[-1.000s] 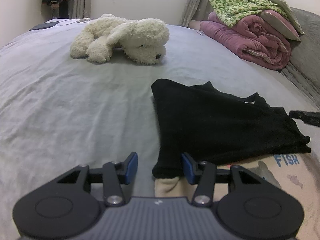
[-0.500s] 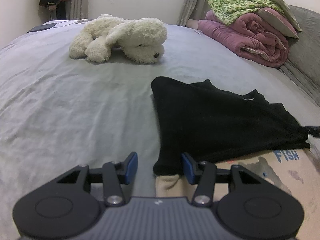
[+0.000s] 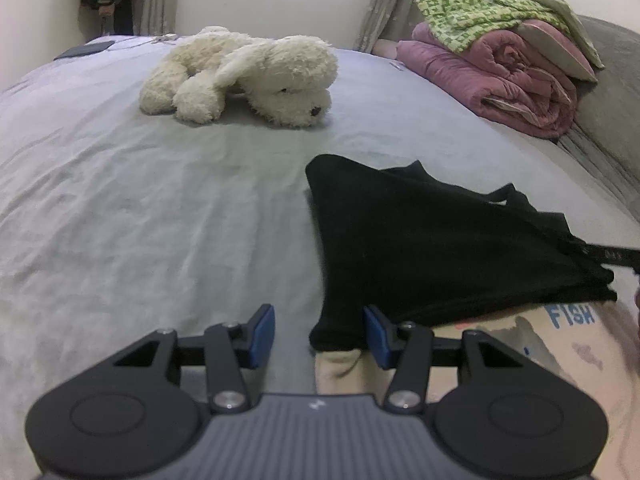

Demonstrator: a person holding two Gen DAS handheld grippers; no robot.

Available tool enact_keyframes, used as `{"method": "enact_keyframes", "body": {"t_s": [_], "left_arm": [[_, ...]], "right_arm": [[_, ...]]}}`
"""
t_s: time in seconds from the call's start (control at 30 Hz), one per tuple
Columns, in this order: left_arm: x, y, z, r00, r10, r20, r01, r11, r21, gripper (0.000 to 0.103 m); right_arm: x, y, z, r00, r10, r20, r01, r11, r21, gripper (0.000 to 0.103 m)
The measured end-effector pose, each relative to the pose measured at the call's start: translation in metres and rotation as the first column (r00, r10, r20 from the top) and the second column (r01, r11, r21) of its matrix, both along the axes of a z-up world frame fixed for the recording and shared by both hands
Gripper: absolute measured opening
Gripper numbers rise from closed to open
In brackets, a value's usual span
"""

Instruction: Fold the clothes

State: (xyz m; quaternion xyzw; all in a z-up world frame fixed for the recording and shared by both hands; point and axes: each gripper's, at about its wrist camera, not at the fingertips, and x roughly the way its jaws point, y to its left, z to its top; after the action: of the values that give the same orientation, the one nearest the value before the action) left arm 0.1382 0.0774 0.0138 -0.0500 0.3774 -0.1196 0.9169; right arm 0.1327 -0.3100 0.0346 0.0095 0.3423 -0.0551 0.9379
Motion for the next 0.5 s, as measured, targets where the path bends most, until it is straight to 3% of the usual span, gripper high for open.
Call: {"method": "enact_keyframes", "body": {"t_s": [0.07,0.17,0.27,0.5], "left_arm": [[-0.004,0.007,0.004,1.0,0.013,-0.001,-0.013,1.0,-0.015,0.051],[-0.013,0.018,0.009,1.0,0.028,0.009,-0.027,0.999,-0.026,0.052],[-0.024,0.031,0.01,0.999,0.045,0.019,-0.046,0.999,0.012,0.051],[-0.054,0.073,0.006,0.996,0.094,-0.002,-0.094,0.996,-0.008,0.051]], "right_arm": [[-0.017,0.005,0.007,0.999,-0.045,0.026,0.047,0.997,-0.062,0.043],[-0.05,0.004,0.015,0.997,-0.063,0.048,0.064,0.997,-0.03,0.045],[-0.081,0.012,0.016,0.998,-0.042,0.056,0.044,0.998,-0.039,0.048],[-0.12,0.033,-0.007,1.0,-0.03,0.005,0.03,0.999,-0.018,0.048]]}}
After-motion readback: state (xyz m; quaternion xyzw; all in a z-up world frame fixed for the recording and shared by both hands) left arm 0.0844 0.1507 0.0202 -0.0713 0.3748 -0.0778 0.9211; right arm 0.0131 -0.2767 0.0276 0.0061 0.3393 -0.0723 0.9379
